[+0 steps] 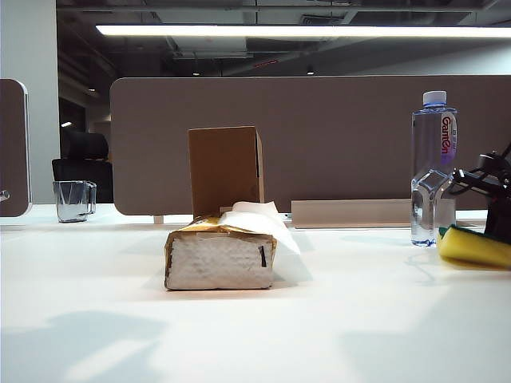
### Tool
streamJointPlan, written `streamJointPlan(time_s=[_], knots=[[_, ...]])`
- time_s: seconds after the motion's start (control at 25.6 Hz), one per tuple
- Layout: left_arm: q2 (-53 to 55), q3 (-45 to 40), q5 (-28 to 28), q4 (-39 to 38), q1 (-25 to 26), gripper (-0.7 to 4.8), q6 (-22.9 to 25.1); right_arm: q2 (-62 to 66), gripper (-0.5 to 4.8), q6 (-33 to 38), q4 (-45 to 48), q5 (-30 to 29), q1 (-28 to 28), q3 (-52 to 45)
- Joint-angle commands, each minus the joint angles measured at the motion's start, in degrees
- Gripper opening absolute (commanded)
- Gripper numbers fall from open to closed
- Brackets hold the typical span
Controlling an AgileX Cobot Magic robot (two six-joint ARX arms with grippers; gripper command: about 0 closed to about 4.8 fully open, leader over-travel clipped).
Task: Move the sponge from left to right to wipe the table, avoiding obstacles on the table, and finally reaching the bottle of mineral water.
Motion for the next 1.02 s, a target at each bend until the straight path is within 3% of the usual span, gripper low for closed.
streamJointPlan(time_s=[0.04, 0.12, 0.31, 0.74, 0.9, 1.02], knots=[[0.0, 0.4, 0.3, 0.4, 0.0, 3.41, -0.2, 1.2, 0.46, 0.0, -2.2, 3.1, -0.1, -0.7], [0.0, 0.4, 0.3, 0.4, 0.0, 3.41, -0.2, 1.2, 0.47, 0.0, -2.2, 2.5, -0.1, -0.7], [0.0, 0.4, 0.3, 0.4, 0.0, 3.41, -0.1, 1.2, 1.19, 0.3, -2.3, 1.5, -0.1, -0.7], [0.0, 0.4, 0.3, 0.4, 0.0, 3.41, -0.1, -0.6, 1.22, 1.5, -3.1, 0.9, -0.2, -0.2], [0.0, 0.4, 0.3, 0.4, 0.0, 3.41, -0.2, -1.0, 1.68, 1.5, -4.0, 0.8, -0.2, 1.1], [0.0, 0.4, 0.3, 0.4, 0.0, 3.41, -0.1, -1.2, 1.73, 1.5, -5.3, 0.7, -0.2, 2.2]])
